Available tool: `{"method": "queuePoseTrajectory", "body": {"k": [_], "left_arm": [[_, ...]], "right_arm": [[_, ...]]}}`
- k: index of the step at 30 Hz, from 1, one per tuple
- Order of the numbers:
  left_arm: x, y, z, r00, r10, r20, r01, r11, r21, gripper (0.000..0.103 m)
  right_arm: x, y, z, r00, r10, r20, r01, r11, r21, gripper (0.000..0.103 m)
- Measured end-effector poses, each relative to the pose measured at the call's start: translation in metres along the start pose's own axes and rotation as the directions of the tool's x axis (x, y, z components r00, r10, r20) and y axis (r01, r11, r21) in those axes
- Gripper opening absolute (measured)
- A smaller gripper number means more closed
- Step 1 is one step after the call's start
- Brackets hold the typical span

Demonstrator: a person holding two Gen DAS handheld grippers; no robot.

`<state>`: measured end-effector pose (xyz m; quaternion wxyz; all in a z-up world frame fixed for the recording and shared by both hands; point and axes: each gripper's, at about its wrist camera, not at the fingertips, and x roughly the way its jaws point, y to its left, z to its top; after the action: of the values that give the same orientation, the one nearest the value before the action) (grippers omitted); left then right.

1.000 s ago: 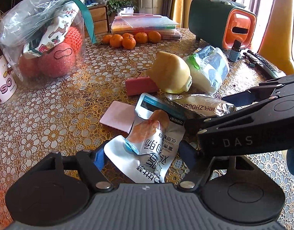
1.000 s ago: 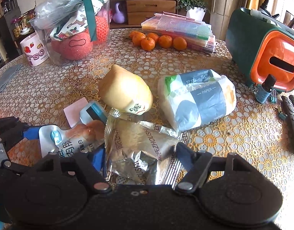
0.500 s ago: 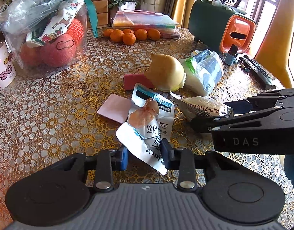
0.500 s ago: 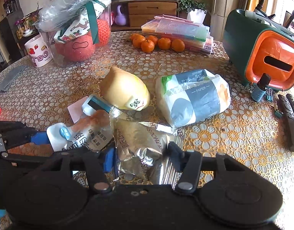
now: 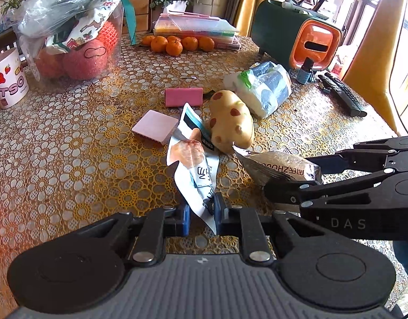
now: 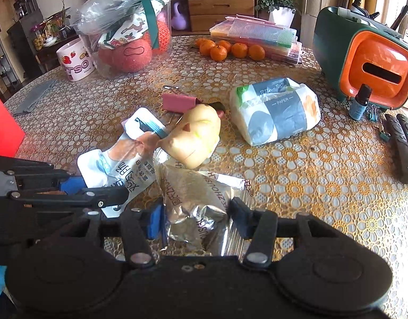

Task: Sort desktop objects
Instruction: 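Lift the foil bag and white pouch and carry both toward the shoebox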

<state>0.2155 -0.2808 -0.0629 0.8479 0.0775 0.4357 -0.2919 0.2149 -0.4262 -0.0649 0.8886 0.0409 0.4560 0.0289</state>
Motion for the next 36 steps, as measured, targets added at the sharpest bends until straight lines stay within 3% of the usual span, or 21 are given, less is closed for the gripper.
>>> {"method": "queuePoseTrajectory", "body": {"k": [7,20,36], "left_arm": [[-0.020,0.002,-0.025,1.000,-0.006,-0.005,0.006,1.000,-0.012,0.016],[-0.057,0.014,-0.048,0.999,-0.029,0.033,0.031,0.998,-0.063,0.014],[-0.119,0.051,-0.082,0.992,-0.059,0.110,0.077,0.982,-0.172,0.012]], "right_arm": [[-0.019,0.008,-0.015,0.999,0.044,-0.009,-0.044,0.999,0.016,0.052],[-0.047,0.017,-0.039,0.999,0.032,-0.013,-0.032,0.999,-0.033,0.052],[-0.074,0.062,-0.053,0.998,0.066,-0.020,-0.068,0.991,-0.116,0.052]]}}
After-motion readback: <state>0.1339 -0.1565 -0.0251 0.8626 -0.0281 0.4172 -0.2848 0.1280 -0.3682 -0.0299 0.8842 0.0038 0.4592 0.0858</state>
